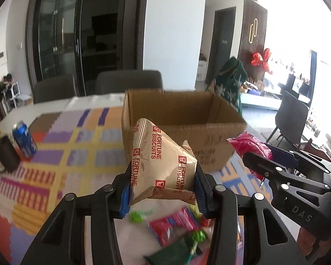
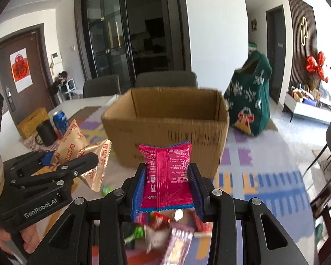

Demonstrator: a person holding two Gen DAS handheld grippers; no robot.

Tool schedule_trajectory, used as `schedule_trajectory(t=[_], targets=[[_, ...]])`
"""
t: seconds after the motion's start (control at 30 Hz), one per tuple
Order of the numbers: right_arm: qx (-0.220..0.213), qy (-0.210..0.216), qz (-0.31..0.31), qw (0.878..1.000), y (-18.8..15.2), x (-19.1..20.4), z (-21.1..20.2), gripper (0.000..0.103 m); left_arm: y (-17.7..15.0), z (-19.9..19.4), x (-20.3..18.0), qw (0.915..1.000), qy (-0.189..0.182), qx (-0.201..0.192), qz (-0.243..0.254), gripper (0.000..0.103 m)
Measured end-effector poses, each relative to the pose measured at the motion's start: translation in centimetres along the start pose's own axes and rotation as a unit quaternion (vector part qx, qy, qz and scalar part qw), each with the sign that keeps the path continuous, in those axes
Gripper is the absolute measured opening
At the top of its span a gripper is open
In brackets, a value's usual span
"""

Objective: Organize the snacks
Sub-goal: 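Carry both snacks over the cardboard box and open both tools to drop them, then withdraw both tools from the box back toward the snack pile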

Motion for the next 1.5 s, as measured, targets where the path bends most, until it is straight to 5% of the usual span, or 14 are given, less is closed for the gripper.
schedule_trajectory(t=[0.3, 0.7, 0.8, 0.83, 0.93, 1.5], targets=[[-0.028, -0.001, -0.009, 1.0, 5.6, -0.9, 2.7, 0.039, 5.5, 2.6, 0.5, 0.9994, 0.001, -0.026, 0.021, 0.046], [-0.004, 0.0, -0.005, 1.0, 9.1, -2.2, 8.3, 0.039, 9.1, 10.6, 1.2, 0.999, -0.009, 0.042, 0.016, 0.047], [0.009, -0.008, -0.005, 1.0, 9.5, -2.7, 9.9, 0.039, 8.9, 11.5, 1.2, 0.9983, 0.011, 0.052, 0.024, 0.066], [0.01, -0.009, -0.005, 1.0, 9.5, -2.8, 10.3, 0.04, 8.9, 11.4, 1.2, 0.9982, 0.023, 0.049, 0.025, 0.076], [0.019, -0.027, -0.01, 0.999, 9.4, -3.4, 10.8, 0.058, 8.8, 10.5, 1.1, 0.9979, 0.043, 0.033, 0.035, 0.084], [-0.021, -0.026, 0.001, 0.999, 6.3, -3.0, 2.3, 0.063, 5.5, 0.3, -1.0, 0.9949, 0.045, -0.026, 0.086, 0.096]])
Point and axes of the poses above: each gripper's, at about its wrist camera, not at the fingertips, and z roughly the way its jaws point, x to its left, y to its top, the point moved 1 cm from there along z, roughly the way its jaws point, and after that the axes turned 7 degrees about -x, right-handed, at the moved point
